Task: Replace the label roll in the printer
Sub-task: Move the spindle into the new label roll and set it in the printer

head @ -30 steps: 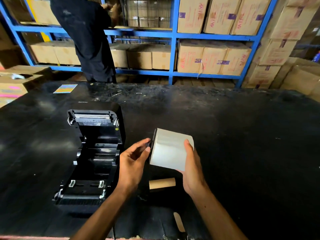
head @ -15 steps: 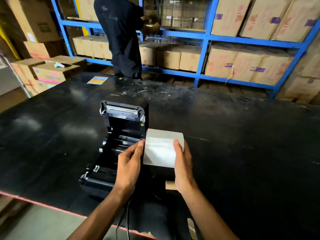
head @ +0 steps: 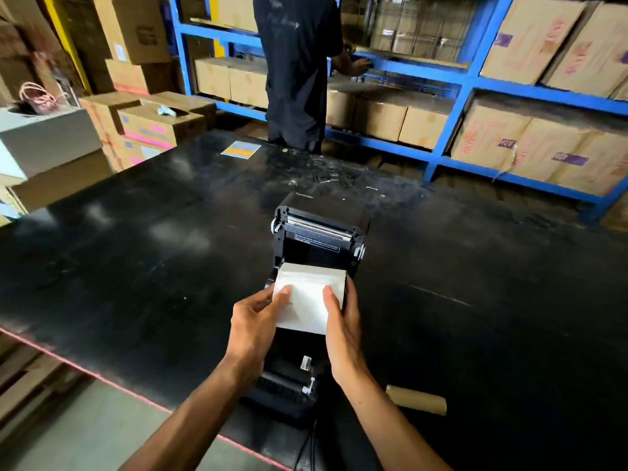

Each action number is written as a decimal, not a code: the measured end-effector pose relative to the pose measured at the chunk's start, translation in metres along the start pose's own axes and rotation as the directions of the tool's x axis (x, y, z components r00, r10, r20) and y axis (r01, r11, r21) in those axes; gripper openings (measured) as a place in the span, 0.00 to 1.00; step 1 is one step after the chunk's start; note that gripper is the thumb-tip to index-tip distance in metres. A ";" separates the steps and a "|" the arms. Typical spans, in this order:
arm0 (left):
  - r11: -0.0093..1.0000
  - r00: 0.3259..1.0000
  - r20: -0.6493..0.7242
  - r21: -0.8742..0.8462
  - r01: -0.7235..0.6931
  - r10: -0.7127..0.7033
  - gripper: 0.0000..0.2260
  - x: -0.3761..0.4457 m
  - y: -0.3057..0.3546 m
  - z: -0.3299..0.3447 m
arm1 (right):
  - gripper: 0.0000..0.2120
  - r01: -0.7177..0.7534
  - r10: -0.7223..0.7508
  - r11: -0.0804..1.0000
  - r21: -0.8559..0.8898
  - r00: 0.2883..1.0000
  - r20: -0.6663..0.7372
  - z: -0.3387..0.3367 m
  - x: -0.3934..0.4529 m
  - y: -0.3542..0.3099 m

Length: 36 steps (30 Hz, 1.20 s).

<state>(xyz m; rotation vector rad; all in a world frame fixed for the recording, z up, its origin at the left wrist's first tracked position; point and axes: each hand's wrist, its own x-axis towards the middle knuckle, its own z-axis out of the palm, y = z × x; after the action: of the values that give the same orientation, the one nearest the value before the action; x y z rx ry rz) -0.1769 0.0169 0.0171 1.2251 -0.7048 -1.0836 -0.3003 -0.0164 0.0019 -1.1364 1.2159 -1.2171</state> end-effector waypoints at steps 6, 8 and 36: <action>0.995 0.990 0.114 -0.042 0.091 -0.085 0.06 0.033 -0.006 -0.028 | 0.26 -0.046 0.036 0.991 -0.128 0.996 -0.079 0.029 0.011 0.009; 0.993 0.983 0.149 -0.041 0.115 -0.108 0.07 0.040 -0.009 -0.032 | 0.26 -0.084 0.062 0.976 -0.200 0.991 -0.115 0.033 0.010 0.011; 0.941 0.965 0.208 0.327 0.086 -0.160 0.12 0.060 -0.020 -0.055 | 0.29 -0.235 0.266 0.782 -0.577 0.963 -0.032 0.015 0.011 0.025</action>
<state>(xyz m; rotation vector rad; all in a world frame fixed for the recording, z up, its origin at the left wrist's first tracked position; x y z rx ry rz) -0.1117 -0.0175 -0.0224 1.4441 -1.0219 -1.2663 -0.2849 -0.0268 -0.0231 -1.3703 1.7027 -0.6118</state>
